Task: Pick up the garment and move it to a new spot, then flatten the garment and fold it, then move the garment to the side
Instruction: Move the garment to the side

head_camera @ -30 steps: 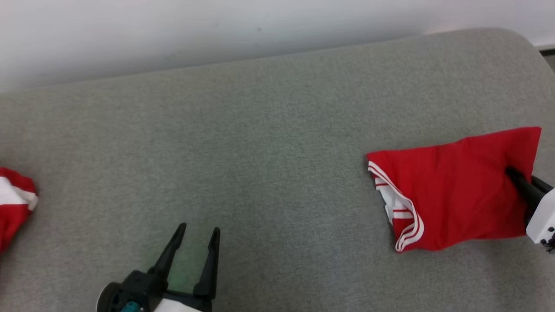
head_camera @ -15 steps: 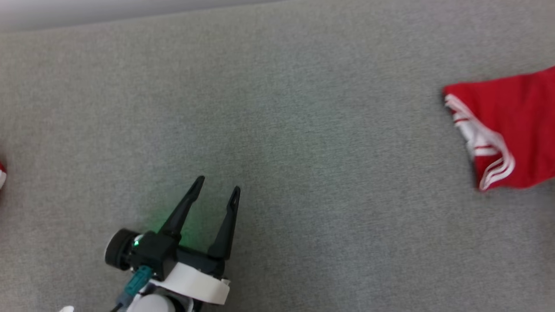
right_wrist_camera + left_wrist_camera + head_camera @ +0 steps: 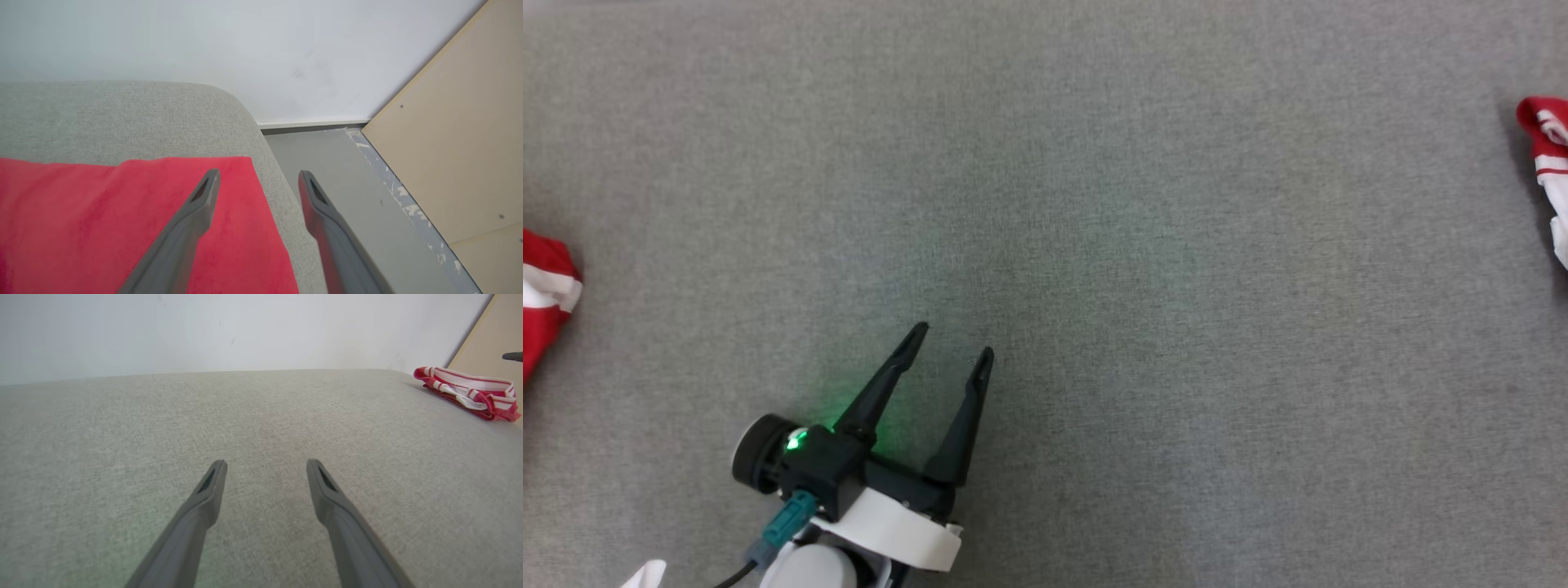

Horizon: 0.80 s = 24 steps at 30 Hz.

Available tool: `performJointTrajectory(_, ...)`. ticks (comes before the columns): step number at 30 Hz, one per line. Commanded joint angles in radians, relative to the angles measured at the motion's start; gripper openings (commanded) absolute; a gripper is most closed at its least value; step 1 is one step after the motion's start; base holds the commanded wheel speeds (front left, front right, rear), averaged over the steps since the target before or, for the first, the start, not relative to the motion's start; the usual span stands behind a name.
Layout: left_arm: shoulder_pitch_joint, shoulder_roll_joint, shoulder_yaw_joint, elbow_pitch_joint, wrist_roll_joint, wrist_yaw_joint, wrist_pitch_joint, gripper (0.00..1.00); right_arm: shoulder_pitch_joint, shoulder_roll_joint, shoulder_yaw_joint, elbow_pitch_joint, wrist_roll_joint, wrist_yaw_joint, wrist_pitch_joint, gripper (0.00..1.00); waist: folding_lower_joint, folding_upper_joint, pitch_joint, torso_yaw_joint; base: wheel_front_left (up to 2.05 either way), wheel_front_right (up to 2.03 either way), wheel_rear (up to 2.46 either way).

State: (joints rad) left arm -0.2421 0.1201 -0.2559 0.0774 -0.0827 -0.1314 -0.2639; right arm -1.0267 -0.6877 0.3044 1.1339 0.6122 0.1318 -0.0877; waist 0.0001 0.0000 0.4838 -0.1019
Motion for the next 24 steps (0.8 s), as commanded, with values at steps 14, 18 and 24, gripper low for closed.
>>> performJointTrajectory(14,0.119,-0.057,0.063,0.027,-0.050,0.028,0.000,1.00,0.186,0.080,-0.064,-0.162,-0.179,-0.002,-0.177,1.00,-0.0001,0.0000,-0.251,0.017,0.00,0.00,0.00)
performJointTrajectory(18,0.175,-0.063,0.088,0.036,-0.063,0.042,0.000,1.00,0.384,0.132,-0.189,-0.370,-0.246,-0.002,-0.177,1.00,-0.0001,0.0000,-0.322,0.038,0.00,0.00,0.00)
performJointTrajectory(24,0.246,-0.066,0.125,0.047,-0.078,0.060,0.000,1.00,0.660,0.276,-0.346,-0.613,-0.374,-0.002,-0.177,1.00,-0.0001,0.0000,-0.398,0.062,0.00,0.00,0.00)
